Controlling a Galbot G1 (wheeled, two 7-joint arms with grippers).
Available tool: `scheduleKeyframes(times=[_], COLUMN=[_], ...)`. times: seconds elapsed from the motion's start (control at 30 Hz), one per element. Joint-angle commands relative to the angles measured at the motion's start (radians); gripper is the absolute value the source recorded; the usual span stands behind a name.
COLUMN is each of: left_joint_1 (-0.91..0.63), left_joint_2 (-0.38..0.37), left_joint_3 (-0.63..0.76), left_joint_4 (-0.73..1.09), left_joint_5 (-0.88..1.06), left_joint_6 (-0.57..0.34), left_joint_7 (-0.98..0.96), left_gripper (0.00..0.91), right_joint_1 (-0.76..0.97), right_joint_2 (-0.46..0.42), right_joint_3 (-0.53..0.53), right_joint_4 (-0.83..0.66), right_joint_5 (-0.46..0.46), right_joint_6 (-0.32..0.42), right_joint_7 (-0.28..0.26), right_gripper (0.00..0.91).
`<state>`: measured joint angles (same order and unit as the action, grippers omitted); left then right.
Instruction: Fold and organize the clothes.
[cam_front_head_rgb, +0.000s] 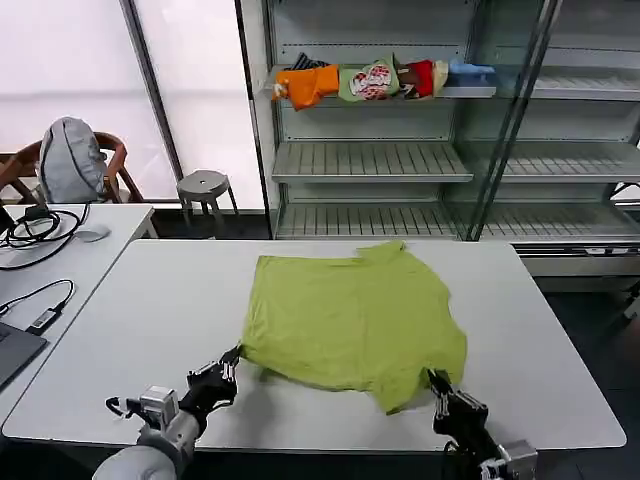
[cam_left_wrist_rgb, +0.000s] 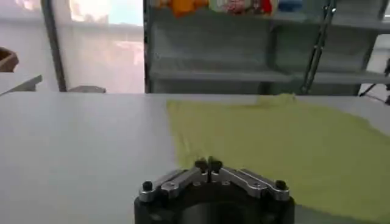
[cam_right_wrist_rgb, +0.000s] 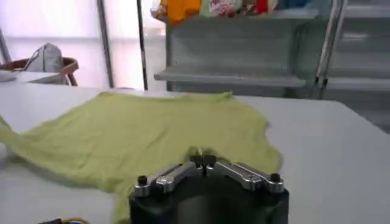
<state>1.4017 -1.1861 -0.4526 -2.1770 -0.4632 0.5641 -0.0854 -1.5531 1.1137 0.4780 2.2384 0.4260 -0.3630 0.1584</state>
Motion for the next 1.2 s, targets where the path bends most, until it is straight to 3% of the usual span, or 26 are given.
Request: scheduleKeyframes(times=[0.03, 0.5, 1.2], left_joint_1=[-0.185, -0.254, -0.291], left_joint_2=[-0.017, -0.003, -0.005], left_joint_3=[0.022, 0.048, 0.055], left_joint_4=[0.167, 0.264, 0.325], left_joint_5=[-0.069, -0.087, -0.084], left_joint_6=[-0.023, -0.050, -0.073], left_joint_7=[0.039, 0.057, 0.062], left_gripper=[0.010, 0.010, 0.010], right_joint_1=[0.205, 0.363, 0.410], right_joint_2=[-0.002, 0.042, 0.043], right_joint_3=[-0.006, -0.091, -0.112], right_joint_4=[-0.128, -0.294, -0.379], right_joint_5=[0.051, 0.018, -0.027], right_joint_6=[-0.016, -0.001, 0.013], right_joint_7=[0.008, 0.007, -0.001], right_gripper=[0.000, 0.000, 0.000])
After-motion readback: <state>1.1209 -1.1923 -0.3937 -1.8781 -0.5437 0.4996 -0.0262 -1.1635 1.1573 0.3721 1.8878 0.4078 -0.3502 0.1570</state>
